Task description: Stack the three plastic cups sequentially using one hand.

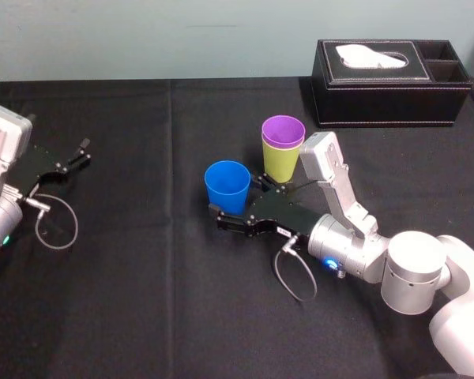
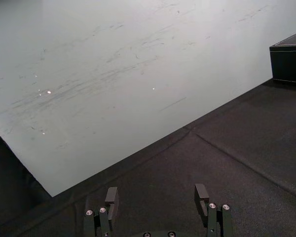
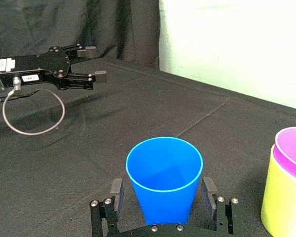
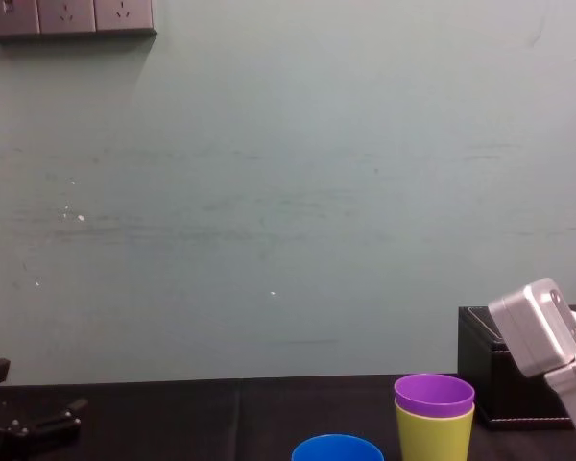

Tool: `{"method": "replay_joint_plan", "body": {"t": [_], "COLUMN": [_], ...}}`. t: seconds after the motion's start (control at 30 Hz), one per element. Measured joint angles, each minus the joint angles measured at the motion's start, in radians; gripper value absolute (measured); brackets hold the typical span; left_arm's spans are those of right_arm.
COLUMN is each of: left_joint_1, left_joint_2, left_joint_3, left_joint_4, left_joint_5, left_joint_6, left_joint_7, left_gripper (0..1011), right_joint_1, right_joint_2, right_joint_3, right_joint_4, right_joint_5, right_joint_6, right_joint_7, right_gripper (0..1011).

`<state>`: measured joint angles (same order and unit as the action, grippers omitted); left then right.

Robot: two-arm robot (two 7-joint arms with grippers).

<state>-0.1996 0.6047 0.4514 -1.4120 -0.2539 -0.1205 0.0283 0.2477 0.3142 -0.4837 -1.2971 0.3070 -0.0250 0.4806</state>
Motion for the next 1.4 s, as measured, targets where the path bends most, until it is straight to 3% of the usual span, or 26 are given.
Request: {"method": "replay_joint_plan", "body": {"t": [0.73, 1.1, 1.4], "left_joint_1": [0.000, 0.000, 0.000], "left_joint_2": [0.000, 0.000, 0.000], "left_joint_3": [0.000, 0.000, 0.000], "left_joint_4": [0.000, 0.000, 0.000], "left_joint_5": [0.000, 0.000, 0.000], "left_joint_6": [0.000, 0.000, 0.000], "left_joint_7": [0.000, 0.000, 0.000], "left_gripper": [1010, 1010, 1010], "right_joint_1": [0.007, 0.006, 0.001], "right_joint_2": [-0.010, -0.010, -0.002], "right_joint_3": [0.001, 0.001, 0.003], "right_joint_4": [0.013, 0.012, -0.008], "right_joint_5": [0.000, 0.000, 0.000], "right_joint_6": [-0.002, -0.002, 0.002], "right_joint_7": [0.002, 0.004, 0.003], "right_gripper": [1003, 752, 716]}}
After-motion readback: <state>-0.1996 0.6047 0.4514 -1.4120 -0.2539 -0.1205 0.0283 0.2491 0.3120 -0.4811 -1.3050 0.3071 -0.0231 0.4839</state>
